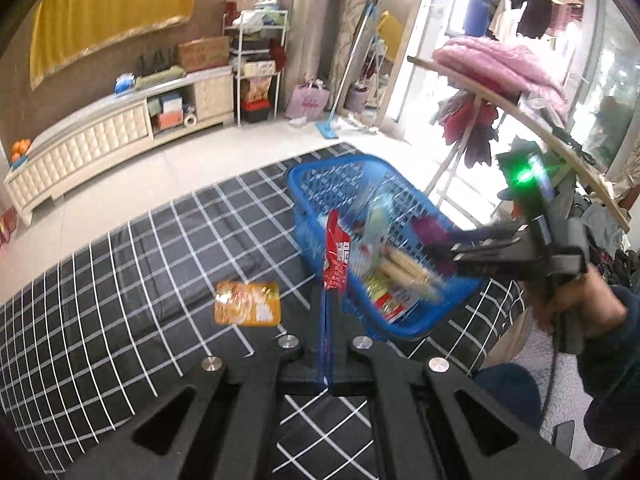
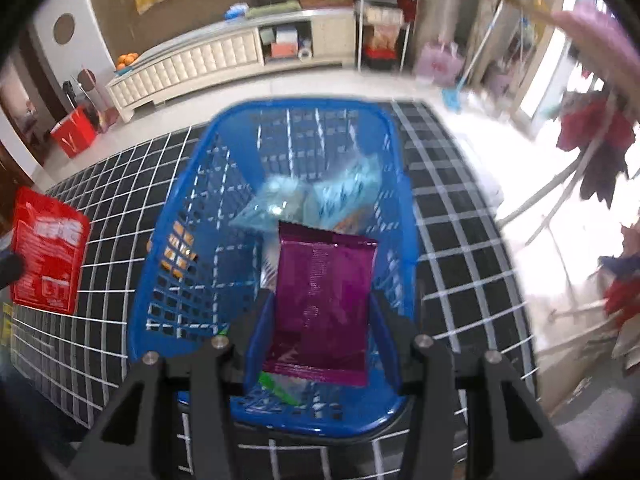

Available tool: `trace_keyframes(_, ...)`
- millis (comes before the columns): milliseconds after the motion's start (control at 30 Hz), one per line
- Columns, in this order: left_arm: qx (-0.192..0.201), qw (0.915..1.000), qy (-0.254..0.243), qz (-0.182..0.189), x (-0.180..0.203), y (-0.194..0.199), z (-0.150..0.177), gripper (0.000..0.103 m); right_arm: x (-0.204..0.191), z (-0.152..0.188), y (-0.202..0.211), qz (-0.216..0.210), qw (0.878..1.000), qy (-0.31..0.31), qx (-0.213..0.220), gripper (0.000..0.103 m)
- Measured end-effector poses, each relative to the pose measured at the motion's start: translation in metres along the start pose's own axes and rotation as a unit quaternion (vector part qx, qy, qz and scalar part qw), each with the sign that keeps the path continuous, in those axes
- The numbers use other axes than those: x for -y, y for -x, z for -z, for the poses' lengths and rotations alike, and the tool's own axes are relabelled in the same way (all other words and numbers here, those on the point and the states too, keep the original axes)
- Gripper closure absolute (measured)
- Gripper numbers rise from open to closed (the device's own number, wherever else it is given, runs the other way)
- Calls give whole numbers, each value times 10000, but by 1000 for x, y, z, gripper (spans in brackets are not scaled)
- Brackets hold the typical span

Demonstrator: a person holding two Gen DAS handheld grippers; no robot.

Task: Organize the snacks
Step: 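Drop the purple pack into the basket by opening the right gripper, then lower the red pack into the basket and open the left gripper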

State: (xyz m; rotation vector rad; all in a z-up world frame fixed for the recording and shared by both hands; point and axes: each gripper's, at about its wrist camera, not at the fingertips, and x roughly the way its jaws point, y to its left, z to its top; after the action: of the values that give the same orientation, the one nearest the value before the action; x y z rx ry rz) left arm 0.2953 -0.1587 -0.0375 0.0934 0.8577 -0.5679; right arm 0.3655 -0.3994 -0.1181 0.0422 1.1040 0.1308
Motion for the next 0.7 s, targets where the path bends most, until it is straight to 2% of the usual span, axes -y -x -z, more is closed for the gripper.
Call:
trace_keyframes(67, 30, 10000, -59, 37, 7, -1, -6, 103, 5, 2, -1, -235, 9996, -157, -24, 43)
trace_keyframes(100, 29, 9999, -86, 63, 11, -3, -9, 103, 5, 2, 1, -122, 9998, -160, 24, 31)
trace_keyframes(133, 31, 9999, -114, 89, 15, -5, -11, 103, 5, 4, 4, -19, 9998, -152, 105, 27)
trace_keyframes(200, 12, 9998, -173, 117, 23, -8, -15, 103, 8, 8, 11, -102, 9994, -202, 257, 24)
trace_keyframes(233, 2, 9997, -198, 139, 26, -10, -16, 103, 9, 10, 15, -178, 9991, -236, 293, 17)
trace_keyframes(300, -32, 9996, -238, 174, 33, -14, -18, 103, 11, 12, 24, -77, 9988, -252, 419, 12)
trace_keyframes(367, -58, 9995, -259, 196, 39, -18, -19, 103, 15, 16, 35, -62, 9977, -275, 623, 9)
trace_keyframes(500, -119, 9989, -363, 271, 55, -24, -22, 103, 26, 24, 49, -225, 9956, -496, 761, 7)
trace_keyframes(700, -232, 9974, -583, 348, 80, -40, -27, 103, 35, 38, 54, -50, 9948, -566, 850, 6)
